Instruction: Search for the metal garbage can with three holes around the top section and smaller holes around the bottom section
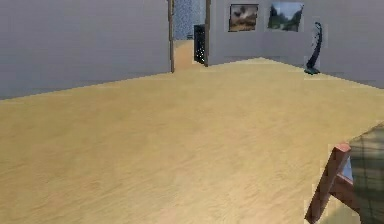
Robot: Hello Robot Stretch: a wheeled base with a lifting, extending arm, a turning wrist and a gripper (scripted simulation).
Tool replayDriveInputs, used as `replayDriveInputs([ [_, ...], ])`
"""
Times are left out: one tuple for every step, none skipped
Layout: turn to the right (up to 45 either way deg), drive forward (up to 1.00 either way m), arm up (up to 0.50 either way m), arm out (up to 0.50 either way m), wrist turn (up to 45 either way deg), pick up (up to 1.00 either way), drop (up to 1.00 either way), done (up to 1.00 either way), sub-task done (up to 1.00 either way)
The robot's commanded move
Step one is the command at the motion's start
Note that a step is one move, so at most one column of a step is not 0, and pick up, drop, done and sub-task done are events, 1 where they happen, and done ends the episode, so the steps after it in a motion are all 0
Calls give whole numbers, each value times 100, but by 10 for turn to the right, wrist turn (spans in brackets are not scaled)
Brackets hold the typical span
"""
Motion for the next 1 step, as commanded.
replayDriveInputs([
  [0,100,0,0,0,0,0,0,0],
])
